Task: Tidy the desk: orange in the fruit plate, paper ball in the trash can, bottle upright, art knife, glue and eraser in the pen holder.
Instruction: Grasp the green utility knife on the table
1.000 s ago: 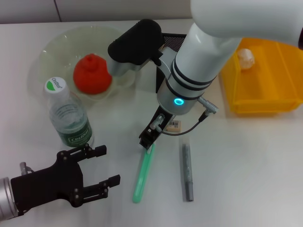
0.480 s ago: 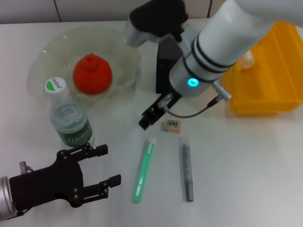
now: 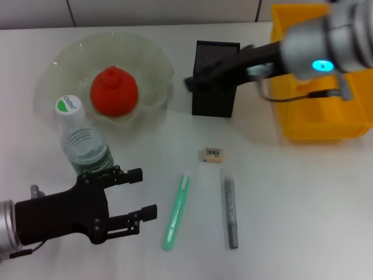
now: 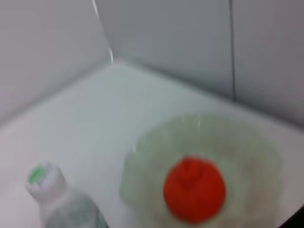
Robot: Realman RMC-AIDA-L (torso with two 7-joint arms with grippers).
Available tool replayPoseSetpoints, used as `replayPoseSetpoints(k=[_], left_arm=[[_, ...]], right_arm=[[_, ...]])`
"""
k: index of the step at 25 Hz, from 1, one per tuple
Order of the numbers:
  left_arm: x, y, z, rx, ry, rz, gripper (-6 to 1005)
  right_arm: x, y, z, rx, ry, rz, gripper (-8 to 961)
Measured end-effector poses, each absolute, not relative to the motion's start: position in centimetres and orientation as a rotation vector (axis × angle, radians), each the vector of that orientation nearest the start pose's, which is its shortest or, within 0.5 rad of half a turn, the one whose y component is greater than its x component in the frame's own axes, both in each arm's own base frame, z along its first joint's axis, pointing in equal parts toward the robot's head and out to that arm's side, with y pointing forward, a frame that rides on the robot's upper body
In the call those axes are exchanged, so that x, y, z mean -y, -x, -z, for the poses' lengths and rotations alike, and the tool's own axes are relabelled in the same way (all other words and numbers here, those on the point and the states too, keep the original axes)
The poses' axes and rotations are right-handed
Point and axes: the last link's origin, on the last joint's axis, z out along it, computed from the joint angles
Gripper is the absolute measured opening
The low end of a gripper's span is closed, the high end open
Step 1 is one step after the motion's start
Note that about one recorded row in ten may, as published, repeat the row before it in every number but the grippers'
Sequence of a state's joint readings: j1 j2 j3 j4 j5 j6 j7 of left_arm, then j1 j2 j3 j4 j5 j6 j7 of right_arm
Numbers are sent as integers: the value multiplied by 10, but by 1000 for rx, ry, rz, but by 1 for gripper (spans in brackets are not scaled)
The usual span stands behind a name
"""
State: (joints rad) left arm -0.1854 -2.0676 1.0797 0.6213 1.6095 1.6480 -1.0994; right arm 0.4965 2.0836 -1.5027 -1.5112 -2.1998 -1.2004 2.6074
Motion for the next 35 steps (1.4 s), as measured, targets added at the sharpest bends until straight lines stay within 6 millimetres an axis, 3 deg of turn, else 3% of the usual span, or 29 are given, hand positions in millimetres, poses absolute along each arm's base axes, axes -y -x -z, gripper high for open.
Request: replayPoseSetpoints(k=[1,2,3,6,8,10,12,16,17,18,19,20,22,25,27,32,35], left_arm=[[-225,298,25,541,2731,916,754],[-230,286,20,536,2772,929,754],[-230,286,20,536,2772,929,753],[-233,278,20,531,2799,928,752],[-243,252,19,497,2868,858,751],[-244,246,20,501,2876,834,751],[-249,217,19,475,2892,728,750],[-250,203,20,487,2902,663,749],[-246,182,20,532,2923,577,748],[-245,177,20,543,2926,557,748],[-244,172,20,539,2930,533,748],[-244,172,20,539,2930,533,747],[-239,147,29,554,2912,325,747],[-241,140,33,605,2876,206,745],[-244,125,45,661,2824,21,745],[-244,104,63,704,2762,-140,743],[-243,98,65,708,2778,-123,742]], right_arm=[[-352,-110,1,-806,2622,-322,419],[-345,-125,-15,-788,2602,-452,419],[-345,-125,-15,-788,2602,-452,419],[-330,-153,-32,-743,2576,-647,419],[-312,-184,-41,-671,2546,-783,419],[-306,-195,-42,-637,2538,-818,419],[-284,-224,-40,-533,2548,-889,419],[-262,-254,-35,-485,2555,-924,419],[-247,-272,-31,-462,2544,-951,419],[-247,-272,-31,-462,2544,-951,419],[-231,-290,-28,-416,2522,-980,419],[-231,-290,-28,-416,2522,-980,419],[-210,-309,-24,-349,2489,-989,420],[-201,-317,-20,-331,2494,-956,420],[-195,-325,-12,-337,2525,-900,420],[-193,-334,2,-361,2536,-829,420],[-194,-335,7,-378,2532,-829,420]])
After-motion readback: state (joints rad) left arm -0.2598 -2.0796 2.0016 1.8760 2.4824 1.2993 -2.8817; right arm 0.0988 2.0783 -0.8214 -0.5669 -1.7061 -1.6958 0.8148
